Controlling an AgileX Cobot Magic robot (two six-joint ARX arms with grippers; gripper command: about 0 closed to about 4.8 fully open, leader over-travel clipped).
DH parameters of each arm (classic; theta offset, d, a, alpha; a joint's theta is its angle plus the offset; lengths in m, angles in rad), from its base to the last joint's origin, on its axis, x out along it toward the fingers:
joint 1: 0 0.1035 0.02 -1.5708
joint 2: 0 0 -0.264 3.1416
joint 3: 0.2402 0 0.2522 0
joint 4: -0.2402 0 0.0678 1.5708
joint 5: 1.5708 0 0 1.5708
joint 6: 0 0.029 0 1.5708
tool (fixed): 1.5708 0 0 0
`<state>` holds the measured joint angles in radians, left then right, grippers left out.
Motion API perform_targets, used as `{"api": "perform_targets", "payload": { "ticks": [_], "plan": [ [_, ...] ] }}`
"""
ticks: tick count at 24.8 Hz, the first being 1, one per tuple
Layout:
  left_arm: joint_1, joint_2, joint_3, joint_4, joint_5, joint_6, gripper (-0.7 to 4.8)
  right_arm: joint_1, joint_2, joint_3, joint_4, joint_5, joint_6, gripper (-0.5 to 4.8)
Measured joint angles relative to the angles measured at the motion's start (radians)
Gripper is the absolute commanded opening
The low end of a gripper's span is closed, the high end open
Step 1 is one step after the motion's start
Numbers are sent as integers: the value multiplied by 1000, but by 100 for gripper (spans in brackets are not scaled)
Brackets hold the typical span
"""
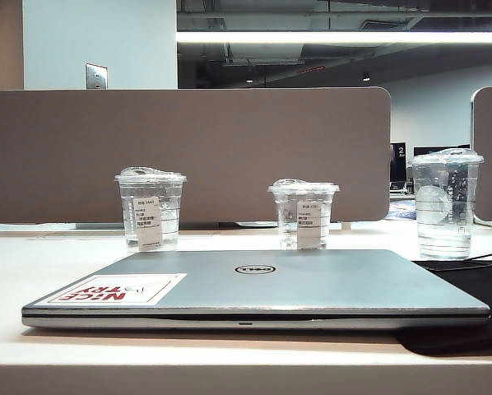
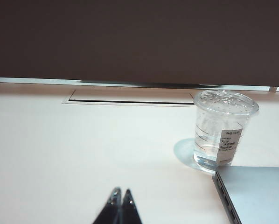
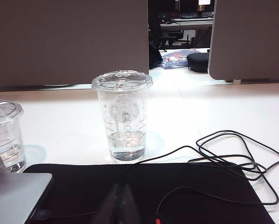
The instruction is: Pick up the coffee cup on the middle and place it on the left side of the laptop.
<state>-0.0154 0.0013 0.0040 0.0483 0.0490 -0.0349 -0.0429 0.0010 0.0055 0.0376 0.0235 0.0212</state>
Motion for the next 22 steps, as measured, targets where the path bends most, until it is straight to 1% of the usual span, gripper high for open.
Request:
{"api": "perform_targets", "payload": {
  "ticks": [13,15,19,20,22],
  "plan": [
    [0,0,0,0,0,-1,-6,-1,0,0,0,0,0,-5],
    [0,0,0,4,29,-11,-5,-1,0,0,0,0,0,-5],
    [0,0,0,73,122,-111,-6,-1,14,0,4,0,0,-5],
    [0,0,0,121,148,-158,-6,0,44,0,2,0,0,-5],
    [0,0,0,181,161,-198,-6,0,96,0,4,0,0,-5]
  ]
}}
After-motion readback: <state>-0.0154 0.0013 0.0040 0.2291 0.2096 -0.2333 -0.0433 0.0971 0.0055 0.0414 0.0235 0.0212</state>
